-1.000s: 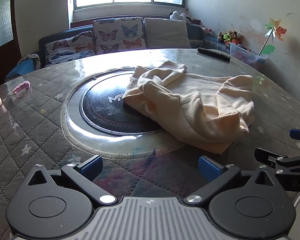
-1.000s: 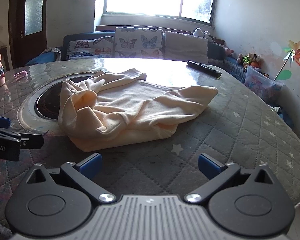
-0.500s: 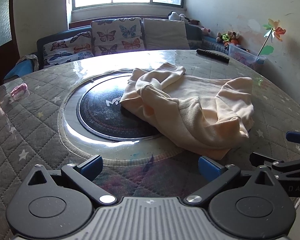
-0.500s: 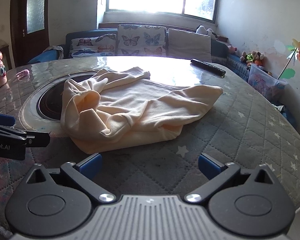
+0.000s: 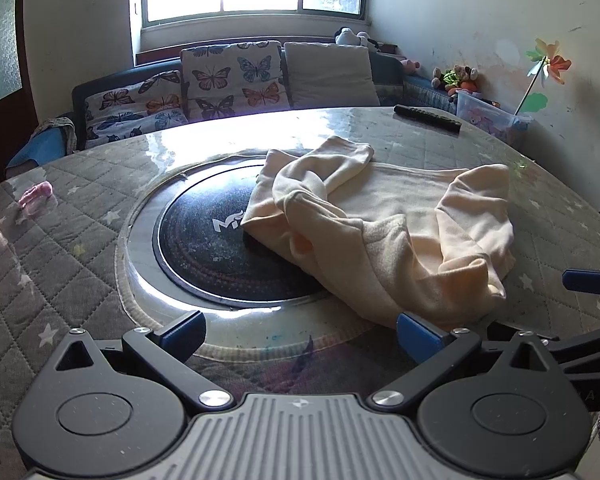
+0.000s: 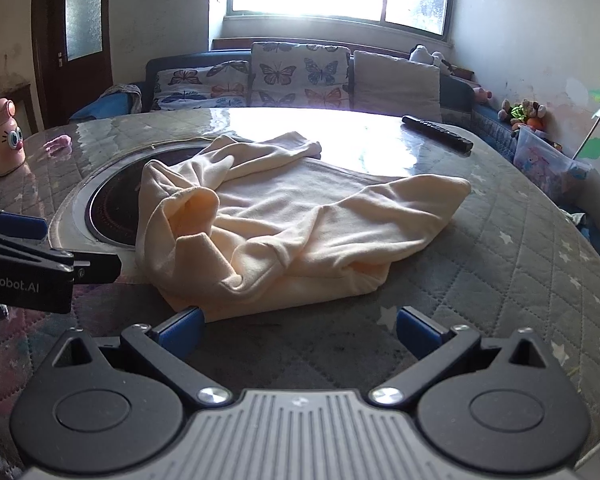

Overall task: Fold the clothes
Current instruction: 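Move both grippers toward the crumpled cream sweater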

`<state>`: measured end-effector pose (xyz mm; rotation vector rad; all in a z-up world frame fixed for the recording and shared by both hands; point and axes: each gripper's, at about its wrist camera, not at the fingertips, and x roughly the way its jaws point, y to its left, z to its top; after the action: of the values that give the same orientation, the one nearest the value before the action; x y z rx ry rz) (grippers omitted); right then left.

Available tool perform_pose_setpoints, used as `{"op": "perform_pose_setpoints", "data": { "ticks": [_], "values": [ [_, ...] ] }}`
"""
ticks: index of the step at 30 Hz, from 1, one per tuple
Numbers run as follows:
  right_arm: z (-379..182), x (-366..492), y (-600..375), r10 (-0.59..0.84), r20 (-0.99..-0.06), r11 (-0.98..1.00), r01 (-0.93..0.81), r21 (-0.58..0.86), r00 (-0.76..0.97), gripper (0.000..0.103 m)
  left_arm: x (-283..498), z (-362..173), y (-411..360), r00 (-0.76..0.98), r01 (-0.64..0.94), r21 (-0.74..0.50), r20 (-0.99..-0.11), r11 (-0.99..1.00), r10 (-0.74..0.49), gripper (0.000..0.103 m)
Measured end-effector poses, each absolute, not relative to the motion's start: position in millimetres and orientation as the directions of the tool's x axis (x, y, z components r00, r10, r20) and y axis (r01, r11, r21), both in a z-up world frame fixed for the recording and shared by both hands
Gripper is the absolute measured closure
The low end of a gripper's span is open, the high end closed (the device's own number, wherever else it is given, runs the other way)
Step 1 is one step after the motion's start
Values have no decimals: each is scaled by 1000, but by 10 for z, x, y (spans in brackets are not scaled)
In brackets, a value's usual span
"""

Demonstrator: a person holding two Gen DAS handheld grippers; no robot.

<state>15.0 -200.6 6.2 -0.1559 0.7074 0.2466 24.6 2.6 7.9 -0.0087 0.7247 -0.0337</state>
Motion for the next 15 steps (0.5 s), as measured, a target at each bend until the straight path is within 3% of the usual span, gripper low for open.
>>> {"op": "perform_pose_setpoints", "data": {
  "ticks": [15],
  "values": [
    [222,327,-2013,202,-637,958,-284,-28,744,0,497,276,83,774,26,5,-633,1000,-17,0]
  ]
}}
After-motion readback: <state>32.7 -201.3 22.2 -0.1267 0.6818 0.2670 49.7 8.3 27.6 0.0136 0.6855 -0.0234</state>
